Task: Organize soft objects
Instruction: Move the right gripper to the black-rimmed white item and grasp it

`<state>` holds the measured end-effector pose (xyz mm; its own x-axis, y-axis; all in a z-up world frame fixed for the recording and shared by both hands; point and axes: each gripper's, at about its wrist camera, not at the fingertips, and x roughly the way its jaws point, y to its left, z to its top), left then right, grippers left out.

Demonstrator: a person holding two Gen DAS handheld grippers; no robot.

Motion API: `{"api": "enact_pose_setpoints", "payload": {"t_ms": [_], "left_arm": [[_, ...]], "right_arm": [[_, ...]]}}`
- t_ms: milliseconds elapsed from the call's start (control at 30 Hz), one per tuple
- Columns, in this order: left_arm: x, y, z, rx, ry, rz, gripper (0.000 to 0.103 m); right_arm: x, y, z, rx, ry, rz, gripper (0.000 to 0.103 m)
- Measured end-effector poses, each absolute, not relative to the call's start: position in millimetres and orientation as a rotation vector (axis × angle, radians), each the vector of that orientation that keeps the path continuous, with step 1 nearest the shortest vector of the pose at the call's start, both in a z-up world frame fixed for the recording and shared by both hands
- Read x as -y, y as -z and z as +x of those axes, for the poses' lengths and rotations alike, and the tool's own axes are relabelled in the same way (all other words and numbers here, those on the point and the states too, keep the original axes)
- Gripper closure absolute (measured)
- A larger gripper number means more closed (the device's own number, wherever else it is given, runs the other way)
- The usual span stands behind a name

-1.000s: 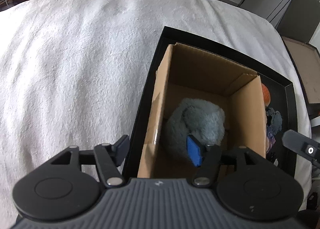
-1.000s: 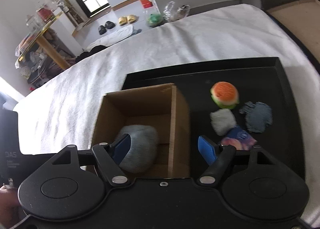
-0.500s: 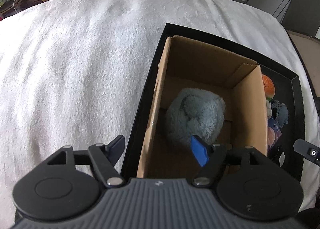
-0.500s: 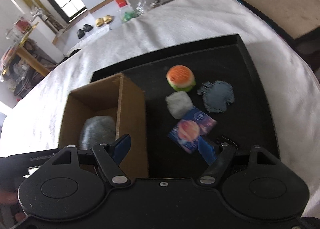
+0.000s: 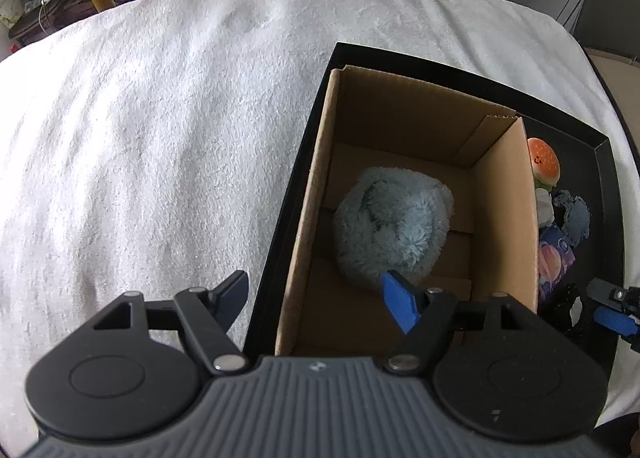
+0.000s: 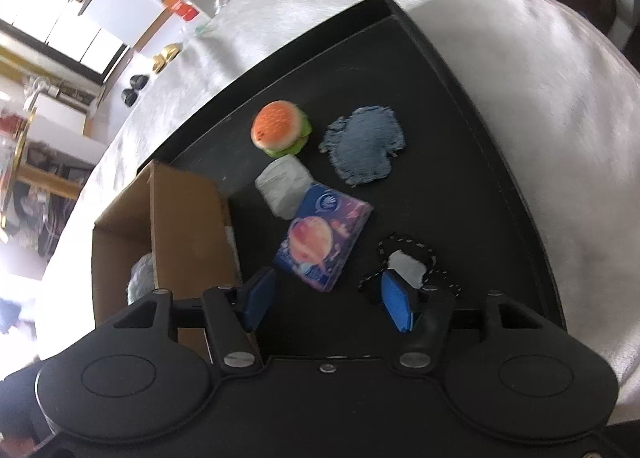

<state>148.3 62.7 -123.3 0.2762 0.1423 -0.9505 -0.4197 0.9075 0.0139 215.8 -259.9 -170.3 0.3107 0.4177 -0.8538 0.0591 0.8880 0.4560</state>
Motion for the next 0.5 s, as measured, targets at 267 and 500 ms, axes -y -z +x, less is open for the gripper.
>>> {"api": "enact_pose_setpoints", "payload": {"t_ms": [267, 500], "left_arm": [[-55, 122, 154, -1.237, -0.404, -0.236, 0.03], [-54, 123, 159, -1.239, -0.422, -0.228, 0.03]], "right_arm": [[279, 192, 227, -1.287, -0.224, 0.518, 0.065], [277, 205, 231, -1.316, -0.182, 0.457, 0.065]]}}
